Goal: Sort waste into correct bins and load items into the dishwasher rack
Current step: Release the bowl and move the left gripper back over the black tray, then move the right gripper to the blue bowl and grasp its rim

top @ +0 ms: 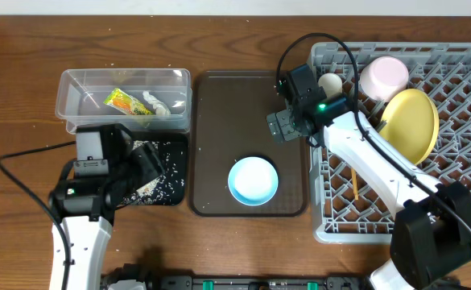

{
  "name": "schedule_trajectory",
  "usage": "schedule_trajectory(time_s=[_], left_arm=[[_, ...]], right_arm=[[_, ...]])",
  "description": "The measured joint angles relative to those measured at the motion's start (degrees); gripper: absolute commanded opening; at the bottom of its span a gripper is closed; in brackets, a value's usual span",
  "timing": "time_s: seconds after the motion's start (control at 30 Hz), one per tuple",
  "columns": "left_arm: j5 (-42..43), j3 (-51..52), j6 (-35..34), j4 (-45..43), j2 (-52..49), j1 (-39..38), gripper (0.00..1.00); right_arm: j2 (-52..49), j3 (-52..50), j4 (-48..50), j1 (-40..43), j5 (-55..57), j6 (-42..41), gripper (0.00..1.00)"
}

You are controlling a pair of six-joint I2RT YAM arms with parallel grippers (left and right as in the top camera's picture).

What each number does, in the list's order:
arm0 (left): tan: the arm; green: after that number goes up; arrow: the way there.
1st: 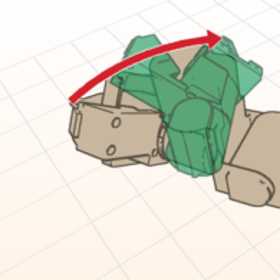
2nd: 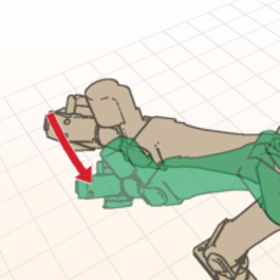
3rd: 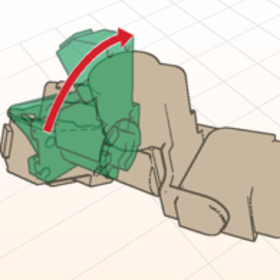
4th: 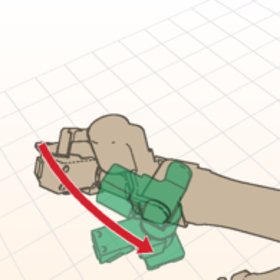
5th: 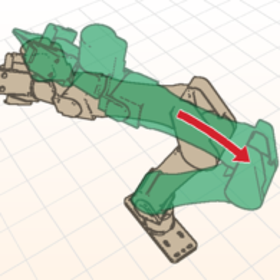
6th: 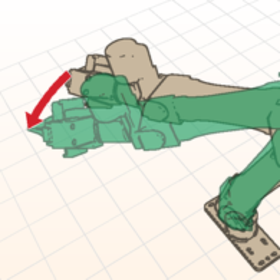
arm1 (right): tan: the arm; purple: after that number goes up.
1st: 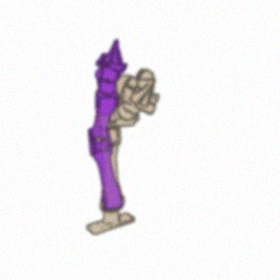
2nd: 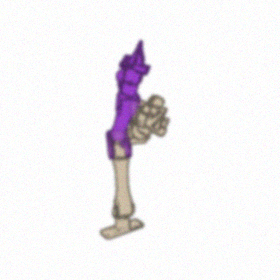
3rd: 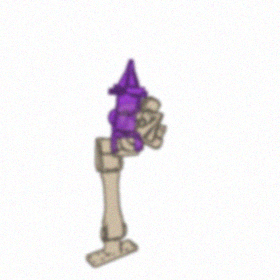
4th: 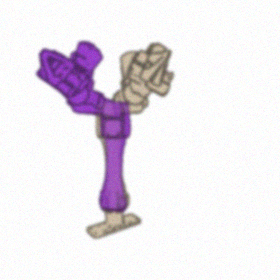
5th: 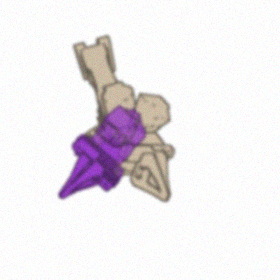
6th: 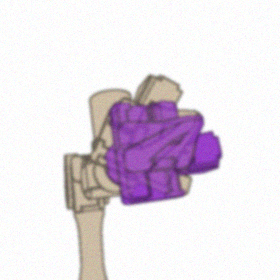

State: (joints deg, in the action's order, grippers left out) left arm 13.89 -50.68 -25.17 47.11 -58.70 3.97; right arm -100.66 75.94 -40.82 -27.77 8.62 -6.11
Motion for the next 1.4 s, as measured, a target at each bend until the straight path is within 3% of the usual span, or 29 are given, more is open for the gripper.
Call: schedule_trajectory(time_s=[0.03,0.13,0.5,0.97,1.3,1.4], left_arm=[[-1.4,0.0,0.0,-0.1,0.0,1.0,0.69],[-4.0,0.0,0.3,-0.5,0.1,3.9,0.81],[-6.6,0.0,0.2,-0.4,0.2,6.1,0.88],[-6.6,0.0,0.1,-0.4,0.2,6.1,0.9],[-6.6,0.0,0.1,-0.4,0.2,6.1,0.91],[-6.6,0.0,0.1,-0.4,0.2,6.1,0.91]], right_arm=[[0.0,0.0,0.0,0.0,0.0,0.0,0.99],[0.0,0.0,0.0,0.0,0.0,0.0,0.99],[0.0,0.0,1.2,0.0,-2.1,0.0,0.99],[0.2,0.0,5.3,-0.7,-38.1,-2.1,0.96],[0.7,0.0,1.1,-14.8,-43.6,-3.6,0.99],[0.7,0.0,-0.4,-19.0,-42.6,-3.6,0.79]])
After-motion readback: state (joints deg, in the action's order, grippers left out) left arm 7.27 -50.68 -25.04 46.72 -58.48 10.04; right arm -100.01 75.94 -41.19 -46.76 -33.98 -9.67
